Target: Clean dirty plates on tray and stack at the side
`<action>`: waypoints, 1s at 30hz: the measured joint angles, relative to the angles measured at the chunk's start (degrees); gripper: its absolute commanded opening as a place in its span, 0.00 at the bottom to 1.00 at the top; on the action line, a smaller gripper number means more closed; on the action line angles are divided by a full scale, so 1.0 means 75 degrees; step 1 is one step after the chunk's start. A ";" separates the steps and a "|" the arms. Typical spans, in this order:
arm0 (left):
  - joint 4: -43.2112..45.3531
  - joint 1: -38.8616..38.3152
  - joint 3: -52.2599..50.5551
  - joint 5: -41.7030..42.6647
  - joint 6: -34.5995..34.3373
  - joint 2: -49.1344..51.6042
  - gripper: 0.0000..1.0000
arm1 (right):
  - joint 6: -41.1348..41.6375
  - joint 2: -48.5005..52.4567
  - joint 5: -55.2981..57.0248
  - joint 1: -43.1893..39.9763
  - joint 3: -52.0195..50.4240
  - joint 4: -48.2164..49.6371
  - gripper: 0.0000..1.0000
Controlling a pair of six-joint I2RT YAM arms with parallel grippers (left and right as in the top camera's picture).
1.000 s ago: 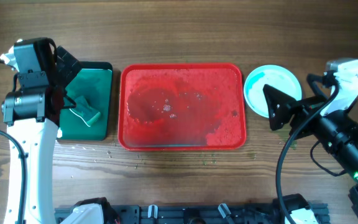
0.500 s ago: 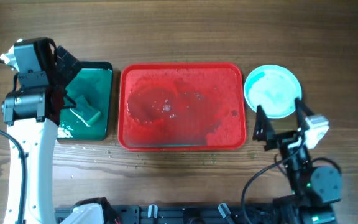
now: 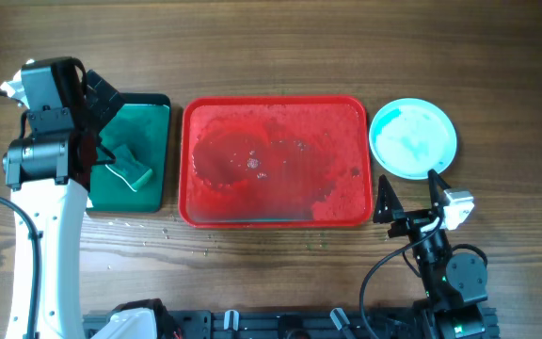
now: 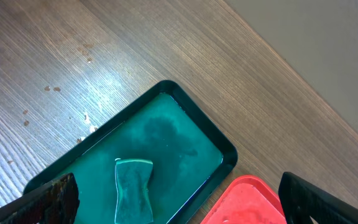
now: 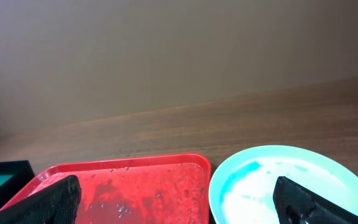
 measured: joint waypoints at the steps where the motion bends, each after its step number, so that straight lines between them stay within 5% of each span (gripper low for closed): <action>1: 0.0000 0.0000 0.0000 0.0000 0.0000 0.0000 1.00 | 0.0017 0.0000 0.0000 0.0000 0.0000 0.0000 1.00; 11: 0.0000 0.0000 0.0000 0.0000 0.0000 0.0000 1.00 | 0.0026 0.0000 0.0000 0.0000 0.0000 0.0000 1.00; 14: 0.0970 -0.0026 -0.0609 0.0117 -0.0009 -0.0618 1.00 | 0.0026 0.0003 -0.0003 0.0000 0.0000 0.0003 1.00; 22: 0.5896 -0.0283 -0.6242 0.1448 0.1058 -0.5584 1.00 | 0.0023 0.0032 -0.0003 0.0000 0.0000 -0.0009 1.00; 30: 0.5791 -0.0650 -0.9005 0.1617 0.1894 -0.9270 1.00 | 0.0026 0.0064 -0.0003 0.0000 0.0000 0.0000 1.00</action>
